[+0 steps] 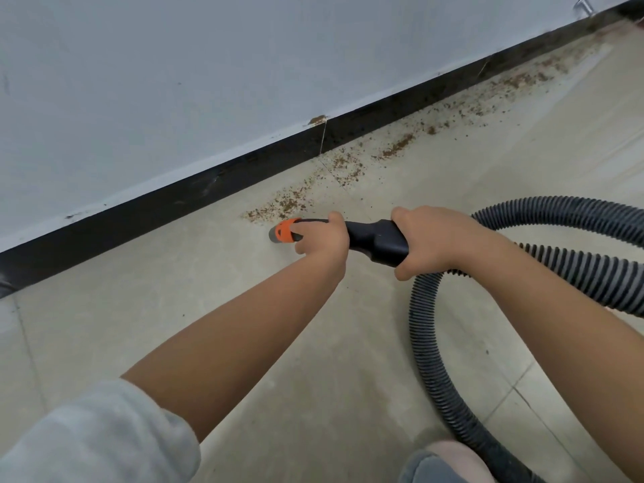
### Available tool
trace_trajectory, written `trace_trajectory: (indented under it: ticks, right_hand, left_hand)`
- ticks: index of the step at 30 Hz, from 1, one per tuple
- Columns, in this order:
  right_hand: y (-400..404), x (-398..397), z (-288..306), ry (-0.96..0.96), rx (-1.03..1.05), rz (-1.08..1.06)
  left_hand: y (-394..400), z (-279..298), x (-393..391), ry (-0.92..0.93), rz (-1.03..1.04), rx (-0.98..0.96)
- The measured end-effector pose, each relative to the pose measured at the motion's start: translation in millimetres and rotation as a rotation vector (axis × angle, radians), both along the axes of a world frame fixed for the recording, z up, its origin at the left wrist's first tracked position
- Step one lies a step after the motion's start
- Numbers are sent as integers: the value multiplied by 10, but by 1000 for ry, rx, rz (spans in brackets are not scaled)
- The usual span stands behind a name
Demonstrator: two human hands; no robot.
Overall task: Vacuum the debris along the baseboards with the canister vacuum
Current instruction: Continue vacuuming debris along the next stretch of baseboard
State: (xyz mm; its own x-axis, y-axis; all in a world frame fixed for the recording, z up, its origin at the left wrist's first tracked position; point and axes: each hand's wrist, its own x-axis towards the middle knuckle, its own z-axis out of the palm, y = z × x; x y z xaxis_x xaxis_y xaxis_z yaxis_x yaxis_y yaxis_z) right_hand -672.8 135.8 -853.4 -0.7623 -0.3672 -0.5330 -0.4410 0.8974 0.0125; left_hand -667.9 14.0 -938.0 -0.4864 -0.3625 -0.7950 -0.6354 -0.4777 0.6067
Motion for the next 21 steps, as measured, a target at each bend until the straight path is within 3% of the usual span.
trace_trajectory:
  ticks: [2, 6, 12, 15, 18, 21]
  right_hand:
    - [-38, 35, -87, 18, -14, 7]
    - [-225, 72, -336, 83, -70, 20]
    - [-465, 39, -519, 104, -144, 88]
    - [-443, 24, -544, 72, -186, 103]
    - [-349, 59, -559, -51, -226, 118]
    - [-279, 51, -547, -125, -251, 155]
  left_hand:
    - [-50, -34, -32, -45, -10, -20]
    - [-269, -98, -33, 1, -170, -259]
    - [-520, -140, 21, -8, -71, -323]
    - [-494, -79, 151, 7, 64, -300]
    - [-361, -1, 424, -38, 236, -117]
    - [-280, 24, 602, -76, 228, -152]
